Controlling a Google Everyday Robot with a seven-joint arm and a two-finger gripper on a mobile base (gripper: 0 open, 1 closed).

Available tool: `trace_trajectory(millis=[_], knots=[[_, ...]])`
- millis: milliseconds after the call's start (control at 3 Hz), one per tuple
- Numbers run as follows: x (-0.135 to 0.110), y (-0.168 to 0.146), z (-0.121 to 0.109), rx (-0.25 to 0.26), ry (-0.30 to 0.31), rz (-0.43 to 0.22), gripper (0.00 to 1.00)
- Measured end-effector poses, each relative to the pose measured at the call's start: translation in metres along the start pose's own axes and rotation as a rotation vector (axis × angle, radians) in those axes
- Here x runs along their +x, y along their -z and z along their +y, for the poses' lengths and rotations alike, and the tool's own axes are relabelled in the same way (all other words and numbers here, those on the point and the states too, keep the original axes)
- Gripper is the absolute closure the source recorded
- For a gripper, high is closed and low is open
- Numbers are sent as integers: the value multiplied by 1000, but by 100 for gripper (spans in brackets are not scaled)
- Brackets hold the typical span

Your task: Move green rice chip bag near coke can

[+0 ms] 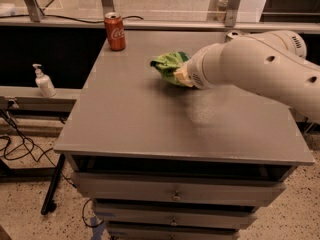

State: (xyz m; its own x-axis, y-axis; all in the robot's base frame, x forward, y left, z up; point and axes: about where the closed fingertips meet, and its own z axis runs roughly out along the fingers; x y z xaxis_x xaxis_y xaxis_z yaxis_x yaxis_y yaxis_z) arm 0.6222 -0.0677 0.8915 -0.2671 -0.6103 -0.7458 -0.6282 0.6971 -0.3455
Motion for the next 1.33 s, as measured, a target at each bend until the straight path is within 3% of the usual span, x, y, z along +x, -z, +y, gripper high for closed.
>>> trace_trajectory(millis=[333,667,1000,1333], knots=[[-22,7,-7,10,41,-43,100],[-69,10,-11,0,106,-150,100],[-76,13,-12,9,181,-162,100],[-76,19,-7,4,187,-158,100]])
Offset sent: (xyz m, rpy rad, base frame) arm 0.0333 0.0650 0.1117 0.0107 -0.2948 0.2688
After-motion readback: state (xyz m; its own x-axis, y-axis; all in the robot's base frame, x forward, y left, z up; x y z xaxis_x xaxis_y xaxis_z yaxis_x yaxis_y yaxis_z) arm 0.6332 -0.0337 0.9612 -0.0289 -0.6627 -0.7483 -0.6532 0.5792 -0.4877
